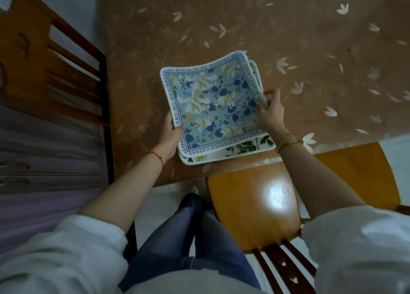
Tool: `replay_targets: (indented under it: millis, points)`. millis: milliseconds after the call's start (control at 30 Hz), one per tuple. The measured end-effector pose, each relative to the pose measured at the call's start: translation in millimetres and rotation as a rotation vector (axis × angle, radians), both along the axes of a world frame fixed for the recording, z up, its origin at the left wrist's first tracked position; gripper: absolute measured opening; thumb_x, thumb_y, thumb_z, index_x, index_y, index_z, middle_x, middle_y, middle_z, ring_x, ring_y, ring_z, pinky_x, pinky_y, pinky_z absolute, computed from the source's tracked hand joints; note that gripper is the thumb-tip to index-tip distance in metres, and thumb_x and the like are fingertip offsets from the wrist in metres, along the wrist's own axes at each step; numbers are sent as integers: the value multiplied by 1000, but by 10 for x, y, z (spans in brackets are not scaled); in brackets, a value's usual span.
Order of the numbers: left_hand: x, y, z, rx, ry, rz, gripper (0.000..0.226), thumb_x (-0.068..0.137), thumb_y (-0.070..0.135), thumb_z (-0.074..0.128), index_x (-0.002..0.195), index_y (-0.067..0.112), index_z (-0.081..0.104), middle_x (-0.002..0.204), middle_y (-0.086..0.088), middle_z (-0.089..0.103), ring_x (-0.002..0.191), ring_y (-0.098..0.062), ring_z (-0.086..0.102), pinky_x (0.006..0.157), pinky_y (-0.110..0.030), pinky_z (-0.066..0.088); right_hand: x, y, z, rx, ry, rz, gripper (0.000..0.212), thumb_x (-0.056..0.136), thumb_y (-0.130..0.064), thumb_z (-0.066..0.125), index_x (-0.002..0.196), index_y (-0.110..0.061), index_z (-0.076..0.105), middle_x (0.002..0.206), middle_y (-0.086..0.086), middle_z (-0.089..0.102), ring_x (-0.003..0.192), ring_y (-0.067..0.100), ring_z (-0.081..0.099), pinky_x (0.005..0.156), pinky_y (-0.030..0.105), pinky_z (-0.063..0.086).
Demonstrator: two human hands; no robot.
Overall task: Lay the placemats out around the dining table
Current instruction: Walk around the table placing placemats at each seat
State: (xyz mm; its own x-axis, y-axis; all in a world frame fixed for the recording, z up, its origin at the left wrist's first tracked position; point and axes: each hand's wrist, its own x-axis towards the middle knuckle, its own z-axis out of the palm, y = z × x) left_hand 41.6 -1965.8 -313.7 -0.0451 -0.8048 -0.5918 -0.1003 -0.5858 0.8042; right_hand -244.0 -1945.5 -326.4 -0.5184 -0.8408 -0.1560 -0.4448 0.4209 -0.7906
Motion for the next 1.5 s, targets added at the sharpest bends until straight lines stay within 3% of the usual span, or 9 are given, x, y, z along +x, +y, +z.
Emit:
replay_targets:
  millis: [367,500,600,700,833,1033,1167,1367,1500]
  points:
    - [35,23,-78,18,-71,-73,68,98,-7,47,152,31,31,141,-6,56,111,-21,62,90,-42,57,-26,30,-127,39,40,5,23,92,1,49,115,-4,47,103,11,66,71,14,58,47,4,39]
    - [38,21,-64,-4,-119,-96,67,96,-5,51,151,29,33,126,5,56,91,-4,61,60,-16,54,5,33,-61,52,89,5,29,90,2,52,118,-4,50,121,17,62,111,35,55,84,40,51]
    - [21,29,-30,-38,-149,-116,66,95,-7,51,151,26,34,131,0,55,106,-13,57,68,-19,52,14,86,-4,44,53,49,25,94,-3,48,118,-9,48,107,11,66,87,32,65,56,24,52]
    - [-9,62,15,-84,-172,-122,63,94,-6,53,148,22,36,128,-3,56,111,-18,58,70,-23,54,9,153,63,60,48,50,25,96,-5,45,120,-13,46,97,9,66,70,31,64,52,33,54]
    - [-27,103,130,-147,-150,-104,62,95,-6,51,147,23,36,134,-5,56,120,-24,59,86,-38,58,-40,271,154,-25,-7,15,28,94,-1,44,119,-12,46,100,2,63,66,8,58,42,5,40]
    - [-26,150,487,-279,-36,-141,76,94,-5,58,152,33,26,136,0,53,121,-16,57,78,-28,60,-161,580,480,-116,-174,-96,35,87,-9,50,120,-20,45,117,3,66,102,25,67,78,40,62]
    - [-25,198,738,-352,2,-157,79,93,-10,55,154,28,24,144,-5,51,127,-20,55,98,-48,54,-137,837,741,-184,-250,-134,37,89,-7,51,119,-28,47,111,-11,64,98,10,67,66,18,60]
    - [11,430,974,-470,-8,-287,76,93,-9,57,153,25,28,115,19,54,101,3,60,74,-24,60,67,1308,1027,-201,-131,-323,36,96,-43,57,118,-15,50,111,-2,62,91,12,62,61,14,48]
    - [78,652,1041,-477,11,-349,79,91,-10,60,153,25,27,110,17,58,89,9,67,67,-24,61,190,1721,1178,-236,13,-402,30,99,-32,55,115,-7,49,106,4,64,91,19,61,67,23,52]
